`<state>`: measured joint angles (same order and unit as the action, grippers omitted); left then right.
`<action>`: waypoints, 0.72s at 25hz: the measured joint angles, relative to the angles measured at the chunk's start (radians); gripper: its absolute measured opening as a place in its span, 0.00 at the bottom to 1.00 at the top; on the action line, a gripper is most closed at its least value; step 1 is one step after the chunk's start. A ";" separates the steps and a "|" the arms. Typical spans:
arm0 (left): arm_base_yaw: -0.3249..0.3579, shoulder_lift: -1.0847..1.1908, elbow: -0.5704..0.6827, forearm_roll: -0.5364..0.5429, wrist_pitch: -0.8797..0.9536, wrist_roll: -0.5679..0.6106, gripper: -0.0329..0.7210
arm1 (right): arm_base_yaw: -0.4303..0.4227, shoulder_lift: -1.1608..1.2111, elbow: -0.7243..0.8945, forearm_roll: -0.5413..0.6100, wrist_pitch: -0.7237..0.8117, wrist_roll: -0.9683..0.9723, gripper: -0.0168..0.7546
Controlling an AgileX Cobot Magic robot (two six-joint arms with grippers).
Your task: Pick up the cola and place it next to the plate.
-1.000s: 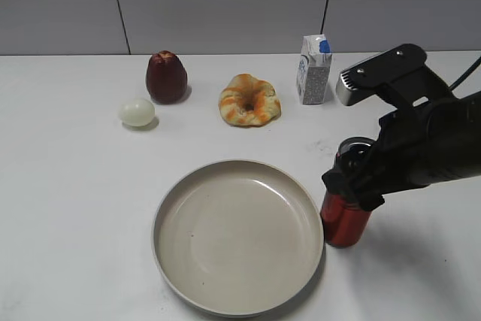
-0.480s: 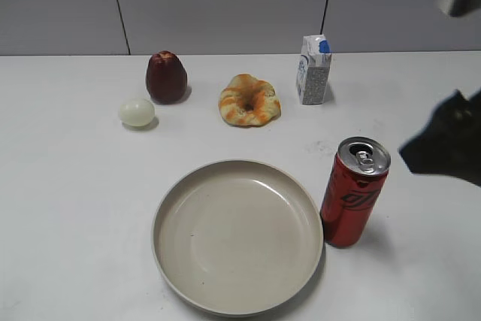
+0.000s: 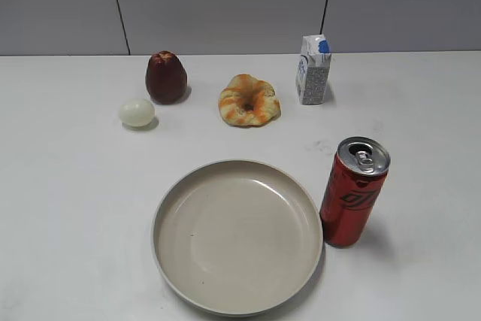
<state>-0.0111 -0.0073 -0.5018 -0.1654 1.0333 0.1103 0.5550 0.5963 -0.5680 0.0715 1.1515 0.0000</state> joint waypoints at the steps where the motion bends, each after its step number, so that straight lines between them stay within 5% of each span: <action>1: 0.000 0.000 0.000 0.000 0.000 0.000 0.35 | 0.000 -0.039 0.022 -0.001 -0.014 0.000 0.79; 18: 0.000 0.000 0.000 0.000 0.000 0.000 0.35 | 0.000 -0.260 0.070 -0.010 -0.101 0.000 0.78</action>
<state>-0.0111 -0.0073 -0.5018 -0.1654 1.0333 0.1103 0.5550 0.3365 -0.4976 0.0615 1.0507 0.0000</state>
